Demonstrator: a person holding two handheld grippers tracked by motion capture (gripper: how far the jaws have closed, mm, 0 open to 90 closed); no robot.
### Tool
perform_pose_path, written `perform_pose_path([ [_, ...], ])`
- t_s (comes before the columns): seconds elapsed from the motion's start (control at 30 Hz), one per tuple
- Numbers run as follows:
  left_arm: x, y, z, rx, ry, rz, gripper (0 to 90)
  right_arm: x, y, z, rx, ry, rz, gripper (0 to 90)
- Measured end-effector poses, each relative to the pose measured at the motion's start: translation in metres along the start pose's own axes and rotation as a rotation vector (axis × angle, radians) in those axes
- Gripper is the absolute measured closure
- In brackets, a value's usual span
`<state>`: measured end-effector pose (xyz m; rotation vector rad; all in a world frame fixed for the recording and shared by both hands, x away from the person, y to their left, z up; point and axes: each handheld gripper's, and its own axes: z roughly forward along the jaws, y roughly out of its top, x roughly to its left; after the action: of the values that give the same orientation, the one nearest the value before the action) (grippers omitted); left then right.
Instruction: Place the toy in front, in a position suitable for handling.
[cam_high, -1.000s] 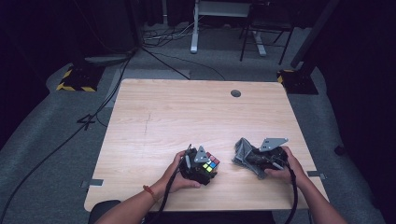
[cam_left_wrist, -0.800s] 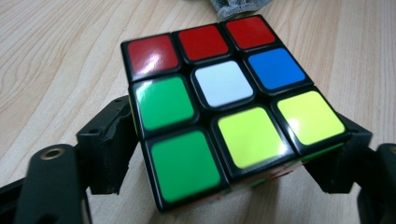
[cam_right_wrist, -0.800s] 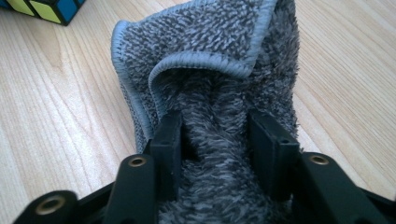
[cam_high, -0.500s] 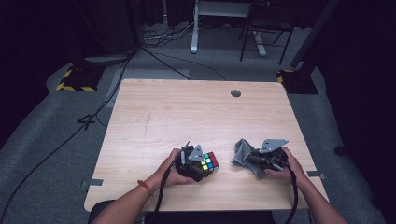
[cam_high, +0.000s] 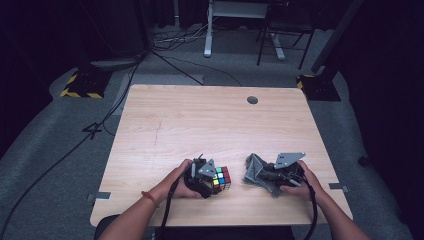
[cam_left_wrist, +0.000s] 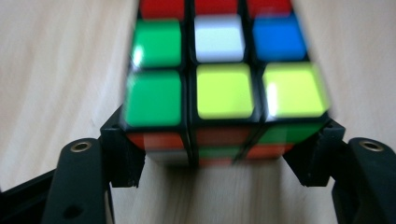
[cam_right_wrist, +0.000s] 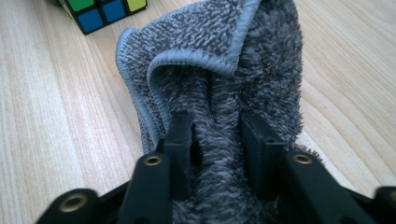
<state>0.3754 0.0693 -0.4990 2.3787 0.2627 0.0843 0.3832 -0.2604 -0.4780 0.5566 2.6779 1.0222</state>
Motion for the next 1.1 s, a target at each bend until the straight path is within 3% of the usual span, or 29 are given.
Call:
perform_pose_path([
  [0.17,-0.001,0.001,0.000,0.004,0.019,-0.047,27.3,-0.001,0.001,0.000,-0.014,-0.021,0.015,52.2],
  [0.33,-0.001,0.001,0.003,-0.020,0.015,-0.098,21.9,-0.001,0.001,0.002,-0.008,-0.030,0.022,52.2],
  [0.47,-0.001,0.002,0.004,-0.022,0.020,-0.114,17.3,0.000,0.001,0.004,-0.003,-0.042,0.022,52.9],
  [0.6,-0.003,0.005,0.006,-0.035,0.017,-0.100,20.0,0.002,0.000,0.007,-0.002,-0.050,0.025,61.4],
  [0.7,-0.005,0.008,0.005,-0.028,0.029,-0.064,29.5,0.003,0.001,0.006,0.002,-0.066,0.007,70.2],
  [0.93,-0.010,0.011,-0.002,-0.008,0.030,-0.008,33.1,0.001,0.001,0.002,-0.012,-0.070,0.002,75.7],
  [0.97,-0.011,0.012,-0.004,-0.008,0.033,0.016,33.1,0.001,0.002,0.001,-0.013,-0.071,0.000,76.0],
  [1.1,-0.012,0.015,-0.013,-0.045,0.042,0.025,33.2,0.001,0.004,-0.004,-0.035,-0.092,0.000,76.9],
])
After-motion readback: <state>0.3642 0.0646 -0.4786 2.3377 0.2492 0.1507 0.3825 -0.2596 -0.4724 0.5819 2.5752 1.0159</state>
